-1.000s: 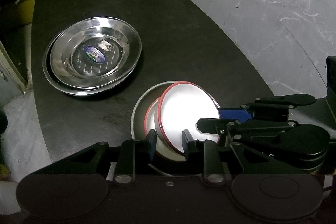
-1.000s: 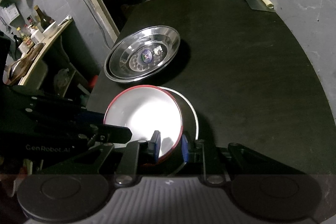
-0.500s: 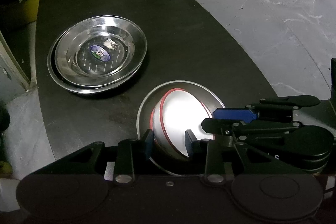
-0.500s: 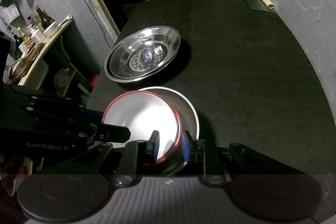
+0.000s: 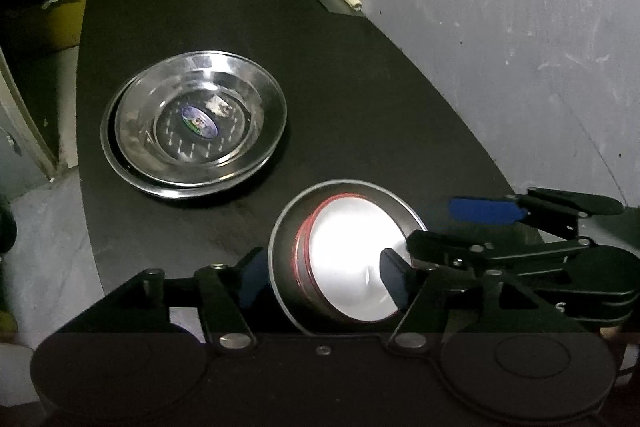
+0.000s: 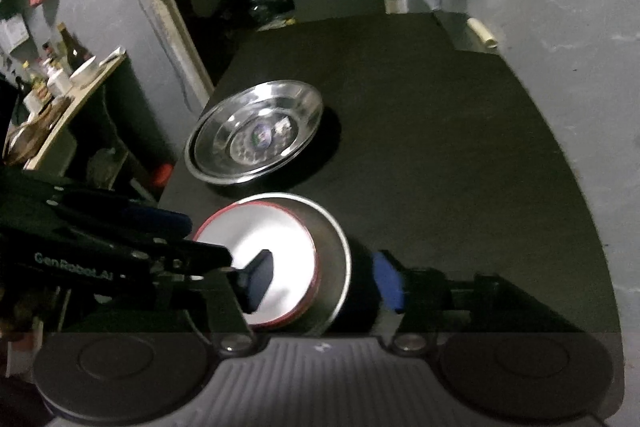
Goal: Organize plates and bowls
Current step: 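Open the left gripper and withdraw it from the bowl stack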
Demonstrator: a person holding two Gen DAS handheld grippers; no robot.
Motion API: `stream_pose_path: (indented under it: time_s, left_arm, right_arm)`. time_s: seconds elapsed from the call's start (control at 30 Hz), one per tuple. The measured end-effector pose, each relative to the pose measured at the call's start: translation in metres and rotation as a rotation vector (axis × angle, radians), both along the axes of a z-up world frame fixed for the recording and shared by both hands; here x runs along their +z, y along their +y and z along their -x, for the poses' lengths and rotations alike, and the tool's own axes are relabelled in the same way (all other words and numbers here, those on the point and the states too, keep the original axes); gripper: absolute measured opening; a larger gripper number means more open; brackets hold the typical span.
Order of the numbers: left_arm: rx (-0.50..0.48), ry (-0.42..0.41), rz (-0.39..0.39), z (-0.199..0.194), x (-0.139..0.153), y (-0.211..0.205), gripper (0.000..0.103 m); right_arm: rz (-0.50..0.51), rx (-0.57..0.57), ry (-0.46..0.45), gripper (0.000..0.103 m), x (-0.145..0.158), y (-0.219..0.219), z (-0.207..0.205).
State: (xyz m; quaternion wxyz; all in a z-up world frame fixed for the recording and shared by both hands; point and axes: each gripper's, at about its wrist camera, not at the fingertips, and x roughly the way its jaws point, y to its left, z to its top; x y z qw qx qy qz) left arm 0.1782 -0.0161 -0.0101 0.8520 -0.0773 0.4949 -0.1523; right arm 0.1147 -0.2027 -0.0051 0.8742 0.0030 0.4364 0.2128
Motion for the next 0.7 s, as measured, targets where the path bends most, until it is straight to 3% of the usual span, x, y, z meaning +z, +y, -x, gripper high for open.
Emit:
stream_pose_path:
  time_s: [0.13, 0.33, 0.53, 0.7]
  left_arm:
    - [0.017, -0.025, -0.011, 0.002, 0.005, 0.003, 0.081]
    - [0.071, -0.068, -0.052, 0.006, 0.008, 0.013, 0.102]
    - [0.108, -0.102, -0.062, 0.011, 0.006, 0.025, 0.102]
    - [0.100, -0.077, -0.119, 0.011, -0.003, 0.027, 0.102]
  right_arm:
    - [0.020, -0.043, -0.022, 0.086, 0.004, -0.009, 0.002]
    - [0.051, -0.106, -0.034, 0.103, 0.004, -0.018, 0.003]
    - [0.087, -0.144, -0.052, 0.103, 0.001, -0.023, 0.005]
    - [0.165, -0.158, -0.032, 0.103, -0.009, -0.024, 0.005]
